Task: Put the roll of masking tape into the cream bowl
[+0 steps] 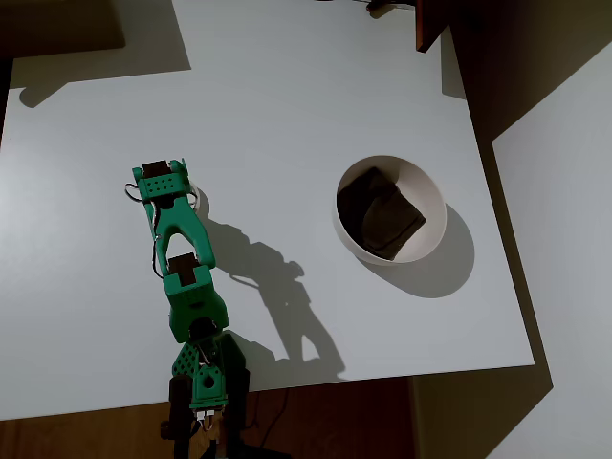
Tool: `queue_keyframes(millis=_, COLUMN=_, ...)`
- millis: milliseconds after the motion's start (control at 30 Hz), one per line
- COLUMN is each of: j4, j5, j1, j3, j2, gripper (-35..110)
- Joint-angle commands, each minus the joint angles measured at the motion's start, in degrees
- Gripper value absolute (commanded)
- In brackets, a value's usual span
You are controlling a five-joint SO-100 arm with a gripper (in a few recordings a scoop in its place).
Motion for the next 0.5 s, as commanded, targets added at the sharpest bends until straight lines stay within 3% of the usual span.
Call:
queue_keyframes(millis=0, j4=2.1, j5=0.5, j1=-0.5, j3=-1.6, j2=5.4, gripper=16)
queue_keyframes(millis=467, j4=0.6, j5=3.0, j1=-2.1, j3=-1.4, j2=-1.5, gripper=13)
